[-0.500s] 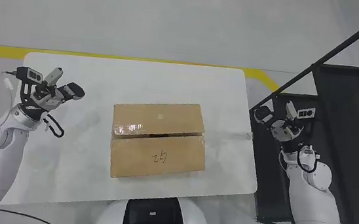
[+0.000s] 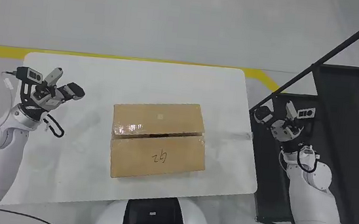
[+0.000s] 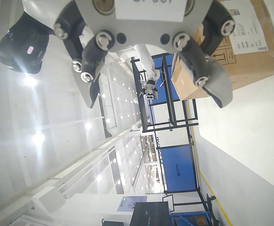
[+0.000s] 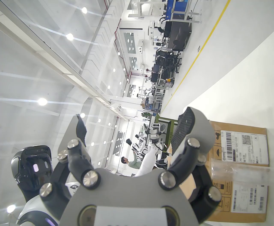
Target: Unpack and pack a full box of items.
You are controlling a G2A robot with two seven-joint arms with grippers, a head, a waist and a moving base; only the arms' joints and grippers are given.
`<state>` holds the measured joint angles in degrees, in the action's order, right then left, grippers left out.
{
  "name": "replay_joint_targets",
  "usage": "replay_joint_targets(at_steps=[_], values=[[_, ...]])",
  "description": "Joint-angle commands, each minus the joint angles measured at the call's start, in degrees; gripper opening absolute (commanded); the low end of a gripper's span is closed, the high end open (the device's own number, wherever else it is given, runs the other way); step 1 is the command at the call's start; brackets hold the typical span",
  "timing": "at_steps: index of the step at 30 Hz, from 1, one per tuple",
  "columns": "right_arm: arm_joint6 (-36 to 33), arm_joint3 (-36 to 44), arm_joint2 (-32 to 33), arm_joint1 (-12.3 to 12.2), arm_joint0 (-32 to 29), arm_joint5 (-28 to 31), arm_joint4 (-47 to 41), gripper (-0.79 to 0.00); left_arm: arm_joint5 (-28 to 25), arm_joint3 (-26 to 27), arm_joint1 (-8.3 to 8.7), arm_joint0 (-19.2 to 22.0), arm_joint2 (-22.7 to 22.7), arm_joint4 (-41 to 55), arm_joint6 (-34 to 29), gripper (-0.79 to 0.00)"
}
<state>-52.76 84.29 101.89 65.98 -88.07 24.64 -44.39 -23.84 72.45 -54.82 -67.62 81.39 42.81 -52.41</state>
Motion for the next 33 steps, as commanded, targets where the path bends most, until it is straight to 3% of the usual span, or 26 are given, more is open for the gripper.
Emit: replay_joint_targets(at_steps=[1,11,15,19,27,33], values=[[0.0,0.0,0.0,0.0,0.0,0.0,0.0,-0.001,0.0,0.0,0.0,0.0,0.0,0.0,0.0,-0.001],[0.0,0.0,0.0,0.0,0.0,0.0,0.0,-0.001,0.0,0.0,0.0,0.0,0.0,0.0,0.0,0.0],[-0.93,0.62,-0.53,-0.1,0.09,-2.26,0.61,0.0,-0.1,2.02,0.25,-1.02,0.18,-6.62,1.42,0.0],[-9.89,0.19,-0.2,-1.0,1.94,-7.16,3.23,0.0,0.53,3.35,0.61,-1.23,0.35,-8.92,-4.27,0.0],[-34.27,-5.08,0.1,-3.73,8.23,-13.49,13.4,0.0,0.92,1.1,1.05,1.97,-1.26,-10.64,-19.43,0.0],[-35.24,-6.96,-5.97,-5.8,11.25,-13.91,16.64,0.0,2.89,-0.06,0.69,3.96,-2.88,-3.88,-27.11,0.0]])
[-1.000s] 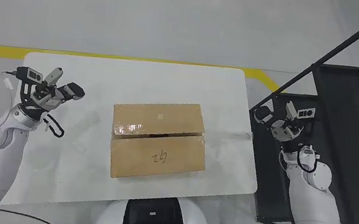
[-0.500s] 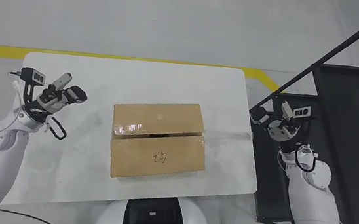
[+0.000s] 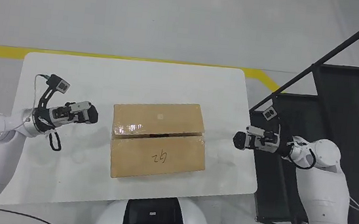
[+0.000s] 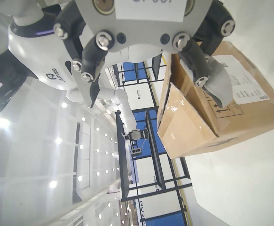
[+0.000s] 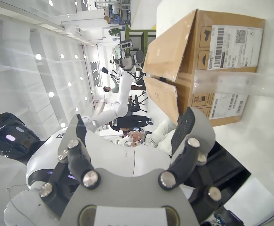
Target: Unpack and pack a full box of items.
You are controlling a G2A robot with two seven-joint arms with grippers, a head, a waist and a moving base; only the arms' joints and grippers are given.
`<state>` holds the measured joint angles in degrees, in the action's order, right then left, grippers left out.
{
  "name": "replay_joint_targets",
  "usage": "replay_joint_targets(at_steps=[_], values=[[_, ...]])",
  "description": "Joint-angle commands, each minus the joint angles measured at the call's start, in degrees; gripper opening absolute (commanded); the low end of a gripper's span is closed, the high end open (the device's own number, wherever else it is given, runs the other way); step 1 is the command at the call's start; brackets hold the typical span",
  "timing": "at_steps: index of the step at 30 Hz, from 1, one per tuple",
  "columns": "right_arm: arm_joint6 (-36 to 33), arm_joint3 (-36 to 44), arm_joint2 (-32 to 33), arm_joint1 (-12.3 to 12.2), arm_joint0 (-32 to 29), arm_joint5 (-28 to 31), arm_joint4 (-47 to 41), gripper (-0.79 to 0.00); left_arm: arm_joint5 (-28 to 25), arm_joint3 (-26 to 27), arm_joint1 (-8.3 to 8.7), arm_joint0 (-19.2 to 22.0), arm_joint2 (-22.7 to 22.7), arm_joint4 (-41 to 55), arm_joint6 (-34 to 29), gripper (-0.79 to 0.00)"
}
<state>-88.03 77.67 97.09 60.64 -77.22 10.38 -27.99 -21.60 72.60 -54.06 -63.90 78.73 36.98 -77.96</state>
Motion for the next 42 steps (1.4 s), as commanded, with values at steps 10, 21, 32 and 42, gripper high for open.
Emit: replay_joint_targets(at_steps=[10,21,32,42], values=[[0.03,-5.42,-5.25,-2.24,3.9,2.14,-1.94,0.0,0.88,-0.31,-0.1,0.31,-0.28,2.41,-1.95,0.0],[0.73,-9.42,-9.8,-1.79,7.6,2.02,-1.16,0.0,-0.47,0.05,-0.5,0.69,-2.02,-1.73,2.99,0.0],[7.8,-13.85,-17.18,-1.97,14.65,13.68,11.16,0.0,-5.03,-2.47,-1.42,2.62,-4.8,-3.33,5.49,0.0],[9.71,-0.16,-20.83,-5.68,8.87,15.6,10.48,0.0,-5.36,-3.75,-1.5,2.59,-4.55,-1.43,4.14,0.0]])
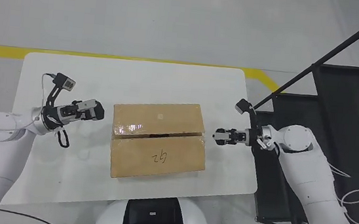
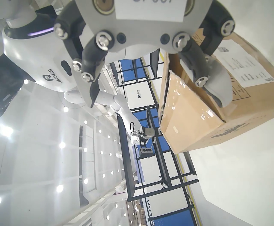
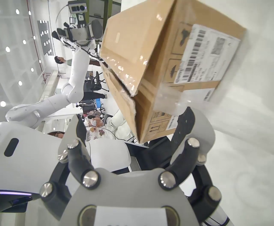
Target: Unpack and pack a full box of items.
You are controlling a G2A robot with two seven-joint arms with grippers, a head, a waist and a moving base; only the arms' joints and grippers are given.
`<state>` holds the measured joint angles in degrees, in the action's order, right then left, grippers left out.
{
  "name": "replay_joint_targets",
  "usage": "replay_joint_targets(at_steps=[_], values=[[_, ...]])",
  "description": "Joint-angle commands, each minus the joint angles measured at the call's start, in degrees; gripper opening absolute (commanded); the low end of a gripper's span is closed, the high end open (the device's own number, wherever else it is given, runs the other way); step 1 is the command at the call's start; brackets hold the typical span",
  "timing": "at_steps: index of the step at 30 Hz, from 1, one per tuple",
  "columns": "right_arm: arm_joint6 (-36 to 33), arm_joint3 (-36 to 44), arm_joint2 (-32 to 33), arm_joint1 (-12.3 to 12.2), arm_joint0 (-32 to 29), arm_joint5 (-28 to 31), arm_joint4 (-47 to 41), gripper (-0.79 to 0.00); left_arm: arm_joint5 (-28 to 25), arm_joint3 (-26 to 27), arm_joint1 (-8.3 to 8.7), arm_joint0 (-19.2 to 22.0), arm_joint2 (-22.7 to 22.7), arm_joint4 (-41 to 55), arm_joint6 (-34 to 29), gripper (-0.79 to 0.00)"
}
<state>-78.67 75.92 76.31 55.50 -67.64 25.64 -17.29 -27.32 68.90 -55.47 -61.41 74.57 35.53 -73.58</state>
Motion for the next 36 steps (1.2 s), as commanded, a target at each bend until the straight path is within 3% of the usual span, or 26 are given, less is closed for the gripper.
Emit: replay_joint_targets(at_steps=[1,5,25,36], values=[[0.6,3.09,-0.11,-1.01,-1.34,0.6,-1.26,0.0,0.64,0.2,-0.17,0.23,-0.9,0.2,-1.02,0.0],[0.67,3.51,-0.12,-1.18,-1.55,0.67,-1.53,0.0,2.57,1.24,-0.29,1.18,-3.21,-1.05,-5.94,0.0],[-0.21,5.6,-5.38,-0.99,-1.22,-0.24,-2.13,0.0,3.57,0.22,-0.51,2.4,-7.08,2.44,-6.95,0.0],[-0.45,5.99,-8.73,-1.14,-0.73,-0.46,-6.95,0.0,7.35,-1.64,-1.4,3.04,-6.97,15.38,-10.73,0.0]])
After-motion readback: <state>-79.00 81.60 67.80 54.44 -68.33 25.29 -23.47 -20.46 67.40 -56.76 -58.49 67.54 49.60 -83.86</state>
